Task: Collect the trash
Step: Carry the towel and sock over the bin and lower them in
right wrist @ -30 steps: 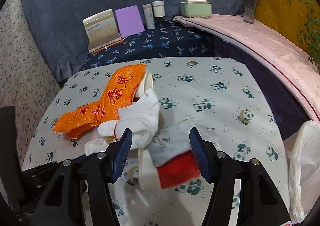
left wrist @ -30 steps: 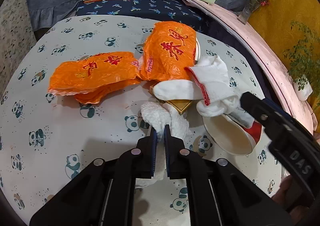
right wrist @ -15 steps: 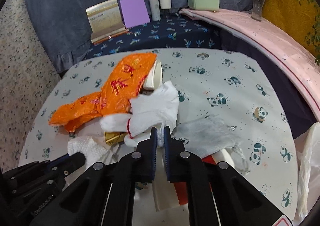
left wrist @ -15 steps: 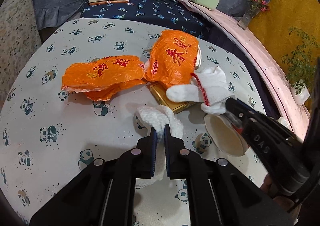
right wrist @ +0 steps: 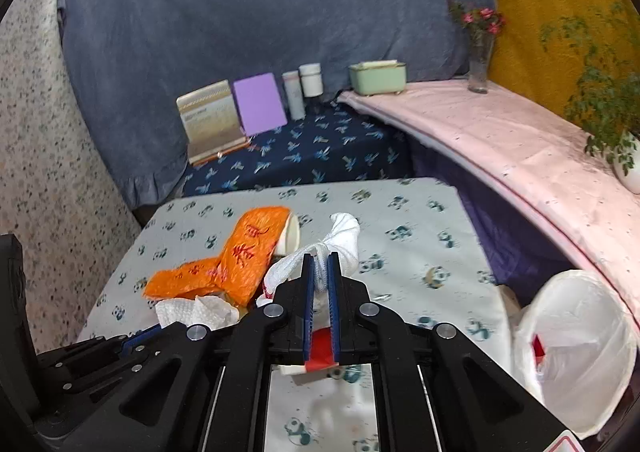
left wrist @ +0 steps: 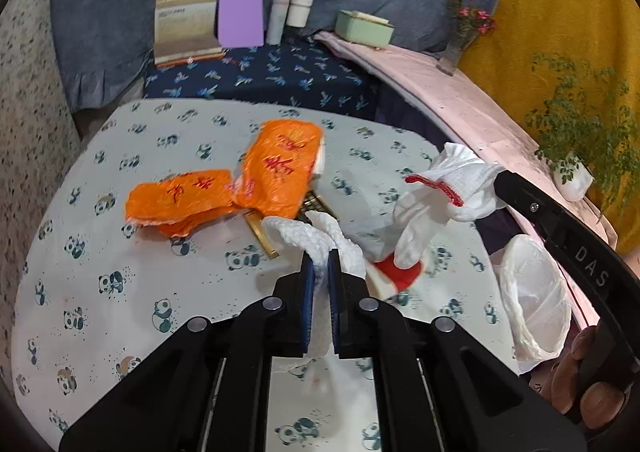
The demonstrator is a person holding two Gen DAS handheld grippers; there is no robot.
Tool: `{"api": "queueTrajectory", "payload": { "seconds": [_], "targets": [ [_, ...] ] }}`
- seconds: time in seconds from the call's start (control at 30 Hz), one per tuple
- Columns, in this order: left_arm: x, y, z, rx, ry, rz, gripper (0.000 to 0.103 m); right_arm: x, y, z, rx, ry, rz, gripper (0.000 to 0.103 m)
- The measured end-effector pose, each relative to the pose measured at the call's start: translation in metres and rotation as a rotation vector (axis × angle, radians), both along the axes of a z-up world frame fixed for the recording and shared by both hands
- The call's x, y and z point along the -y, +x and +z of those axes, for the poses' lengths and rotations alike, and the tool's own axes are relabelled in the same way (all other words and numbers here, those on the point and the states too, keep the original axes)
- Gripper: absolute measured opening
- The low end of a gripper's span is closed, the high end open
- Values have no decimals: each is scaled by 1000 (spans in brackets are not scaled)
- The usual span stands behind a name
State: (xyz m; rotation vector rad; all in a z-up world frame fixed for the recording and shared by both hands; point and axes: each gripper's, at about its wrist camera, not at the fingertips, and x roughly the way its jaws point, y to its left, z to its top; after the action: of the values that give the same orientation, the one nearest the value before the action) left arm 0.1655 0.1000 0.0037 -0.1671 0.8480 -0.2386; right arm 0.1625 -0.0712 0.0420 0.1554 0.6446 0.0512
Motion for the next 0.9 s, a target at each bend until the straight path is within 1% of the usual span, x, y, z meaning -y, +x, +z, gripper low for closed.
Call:
{"api": "queueTrajectory", "payload": {
  "seconds": [0.2,0.37,0.57,0.9],
  "targets": [
    [41,-17,25,42,14,-65,7,42,-30,20,41,9,-66,7],
    [83,-31,37,65,36,-132,7,81,-56,28,62,18,-131,7],
    [128,-44,40,72,56,-201,7,126,-84,28,70,26,-210,7],
    [201,-58,34,61,89,-313,7,194,-119,15,56,42,-333,7]
  ]
}}
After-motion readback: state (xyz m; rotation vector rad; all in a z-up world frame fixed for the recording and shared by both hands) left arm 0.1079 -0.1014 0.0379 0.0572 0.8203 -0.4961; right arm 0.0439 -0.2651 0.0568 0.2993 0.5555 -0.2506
